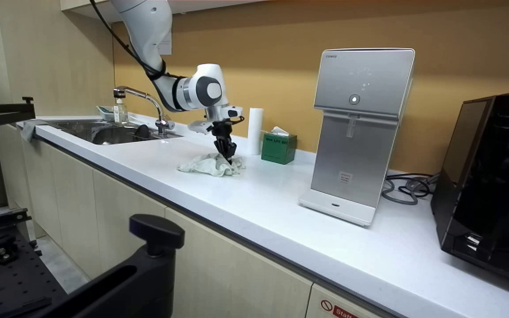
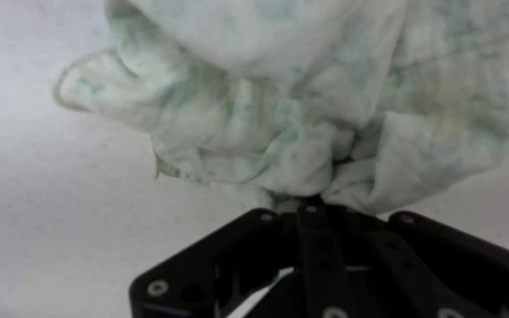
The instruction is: Use the white towel to clean the surface
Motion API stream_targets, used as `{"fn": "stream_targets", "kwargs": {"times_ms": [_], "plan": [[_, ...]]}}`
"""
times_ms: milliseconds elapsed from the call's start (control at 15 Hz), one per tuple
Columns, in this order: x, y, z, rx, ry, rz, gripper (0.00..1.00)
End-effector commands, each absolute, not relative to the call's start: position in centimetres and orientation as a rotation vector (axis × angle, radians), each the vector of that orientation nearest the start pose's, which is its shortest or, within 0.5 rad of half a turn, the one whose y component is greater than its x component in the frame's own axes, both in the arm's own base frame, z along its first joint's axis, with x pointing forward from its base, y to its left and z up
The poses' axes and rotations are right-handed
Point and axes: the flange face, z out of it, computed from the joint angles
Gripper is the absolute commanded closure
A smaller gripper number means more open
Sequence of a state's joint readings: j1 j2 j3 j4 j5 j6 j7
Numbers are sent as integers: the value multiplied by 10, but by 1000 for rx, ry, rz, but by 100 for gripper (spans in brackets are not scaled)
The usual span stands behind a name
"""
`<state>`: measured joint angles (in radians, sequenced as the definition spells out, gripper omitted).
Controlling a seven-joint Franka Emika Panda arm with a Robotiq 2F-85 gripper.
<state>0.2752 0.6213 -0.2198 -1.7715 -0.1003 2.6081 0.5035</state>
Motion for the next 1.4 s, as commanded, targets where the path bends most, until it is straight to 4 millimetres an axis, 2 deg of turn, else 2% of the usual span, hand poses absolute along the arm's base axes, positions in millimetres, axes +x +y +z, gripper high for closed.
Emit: {"fn": "stream_targets", "kwargs": {"times_ms": [0,200,267,333,467,600,800,1067,1333], "plan": [[677,-2,254,-3219,740,-392,99],[673,-57,269,-3191,951,-390,99],[671,-69,273,-3184,1000,-383,99],[670,-76,274,-3188,1024,-367,99],[666,-77,267,-3205,1027,-290,99],[658,-58,248,-3236,977,-145,99],[640,-16,218,-3260,871,123,99],[624,29,220,-3257,693,307,99],[592,81,213,-3184,489,494,99]]}}
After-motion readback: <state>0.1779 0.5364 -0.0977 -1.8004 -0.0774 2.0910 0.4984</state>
